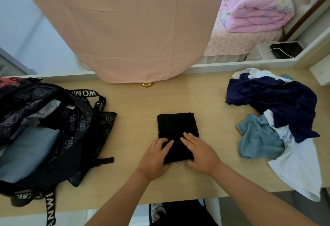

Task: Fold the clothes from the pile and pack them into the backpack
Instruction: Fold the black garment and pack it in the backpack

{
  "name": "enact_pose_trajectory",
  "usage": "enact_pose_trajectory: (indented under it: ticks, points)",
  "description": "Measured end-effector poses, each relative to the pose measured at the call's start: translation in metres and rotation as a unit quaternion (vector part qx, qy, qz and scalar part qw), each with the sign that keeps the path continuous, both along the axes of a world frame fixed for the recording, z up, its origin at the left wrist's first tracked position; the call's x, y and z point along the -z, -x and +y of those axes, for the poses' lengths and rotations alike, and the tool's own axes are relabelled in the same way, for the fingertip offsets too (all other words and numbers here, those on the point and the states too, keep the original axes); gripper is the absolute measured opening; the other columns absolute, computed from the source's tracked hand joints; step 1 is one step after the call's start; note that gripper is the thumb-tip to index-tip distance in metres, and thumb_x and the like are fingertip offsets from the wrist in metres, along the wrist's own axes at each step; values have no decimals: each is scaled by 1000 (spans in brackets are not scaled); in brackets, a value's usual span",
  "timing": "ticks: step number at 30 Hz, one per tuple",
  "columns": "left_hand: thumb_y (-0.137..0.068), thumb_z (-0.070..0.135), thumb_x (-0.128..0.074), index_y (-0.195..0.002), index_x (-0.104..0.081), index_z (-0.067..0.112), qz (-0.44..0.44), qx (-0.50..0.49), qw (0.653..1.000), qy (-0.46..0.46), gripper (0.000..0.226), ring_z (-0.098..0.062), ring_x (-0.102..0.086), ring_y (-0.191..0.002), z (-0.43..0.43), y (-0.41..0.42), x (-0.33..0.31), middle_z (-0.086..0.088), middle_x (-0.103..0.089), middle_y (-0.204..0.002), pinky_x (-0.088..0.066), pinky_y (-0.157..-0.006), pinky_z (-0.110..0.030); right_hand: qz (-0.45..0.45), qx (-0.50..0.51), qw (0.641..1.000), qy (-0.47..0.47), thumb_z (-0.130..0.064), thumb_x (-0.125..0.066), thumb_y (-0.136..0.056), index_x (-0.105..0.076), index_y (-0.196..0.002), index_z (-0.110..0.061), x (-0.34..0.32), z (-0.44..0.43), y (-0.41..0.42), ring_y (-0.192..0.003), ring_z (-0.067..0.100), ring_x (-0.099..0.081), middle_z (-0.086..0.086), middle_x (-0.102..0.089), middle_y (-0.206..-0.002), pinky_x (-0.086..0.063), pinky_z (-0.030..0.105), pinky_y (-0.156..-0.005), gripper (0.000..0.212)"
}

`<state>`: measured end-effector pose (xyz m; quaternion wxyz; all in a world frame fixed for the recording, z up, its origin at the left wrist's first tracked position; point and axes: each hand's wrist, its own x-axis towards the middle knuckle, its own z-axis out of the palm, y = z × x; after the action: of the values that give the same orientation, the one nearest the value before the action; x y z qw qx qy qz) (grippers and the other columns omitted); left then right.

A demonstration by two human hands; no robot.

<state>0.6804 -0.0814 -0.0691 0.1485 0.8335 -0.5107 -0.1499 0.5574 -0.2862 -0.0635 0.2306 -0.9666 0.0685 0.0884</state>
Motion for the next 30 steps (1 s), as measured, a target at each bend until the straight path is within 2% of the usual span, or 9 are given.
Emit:
enact_pose_trajectory:
  ticks: [3, 6, 9, 11, 16, 20, 23, 28, 30]
  points:
    - [-85, 23, -63, -144, -45, 22, 132, -93, 986, 42, 61, -13, -49, -123, -1, -7, -16, 3, -53, -133, -42, -103, -24, -18, 126, 981, -146, -29, -65, -75, -65, -128, -28, -21, -7, -11, -119, 4, -59, -5, -64, -132, -48, 24, -102, 53]
    - [-91, 25, -60, -125, -57, 29, 225, -225, 940, 122, 35, -1, -63, -93, -9, -17, -34, 12, -67, -106, -53, -84, -27, -24, 238, 942, -235, -22, -71, -76, -69, -100, -37, -37, -18, -28, -83, -1, -66, -15, -71, -91, -53, 20, -73, 29]
    - [-94, 30, -62, -125, -56, 25, 257, -324, 900, 138, 32, 1, -64, -84, -23, -33, -41, 10, -68, -104, -56, -76, -26, -64, 327, 912, -238, -29, -74, -84, -65, -110, -31, -39, -23, -44, -94, 1, -63, -16, -66, -103, -47, 13, -78, 28]
    - [-94, 32, -63, -136, -48, 22, 204, -364, 901, 119, 46, -1, -61, -97, -33, -41, -42, 9, -59, -119, -54, -83, -24, -69, 345, 916, -192, -37, -70, -89, -60, -122, -26, -35, -23, -56, -98, 5, -60, -11, -61, -114, -47, 18, -84, 36]
    - [-98, 14, -53, -140, -51, 21, 30, -247, 965, 80, 42, -22, -44, -129, -60, -48, -35, -5, -46, -142, -45, -103, -33, -91, 285, 954, 18, -31, -58, -98, -59, -133, -28, -20, -19, -80, -104, 22, -59, 3, -55, -129, -54, 35, -76, 35]
    - [-104, 38, -37, -150, -36, 19, 120, -249, 961, 0, 50, -26, -33, -138, -69, -57, -24, -6, -34, -154, -37, -109, -40, -68, 240, 968, 40, -24, -48, -103, -67, -126, -22, -3, -26, -90, -107, 28, -58, 2, -63, -126, -49, 35, -78, 30]
    - [-103, 50, -30, -154, -26, 23, 80, -240, 964, -78, 58, -25, -34, -133, -72, -67, -17, -4, -36, -150, -37, -106, -38, -63, 230, 971, 39, -23, -47, -103, -69, -121, -20, 5, -33, -98, -102, 29, -60, 3, -66, -122, -50, 37, -81, 29]
    - [-101, 48, -41, -147, -39, 23, 130, -248, 958, -69, 52, -23, -39, -122, -82, -81, -15, -6, -48, -135, -37, -102, -33, -135, 161, 970, 125, -14, -62, -91, -70, -112, -19, 4, -42, -103, -107, 27, -55, 6, -62, -122, -45, 40, -89, 23]
    - [-99, 47, -46, -143, -43, 22, 178, -261, 946, -74, 51, -24, -40, -123, -83, -86, -17, -6, -50, -132, -35, -103, -33, -174, 101, 975, 93, -20, -56, -93, -68, -116, -21, -1, -44, -101, -105, 22, -53, -1, -60, -117, -42, 35, -88, 26]
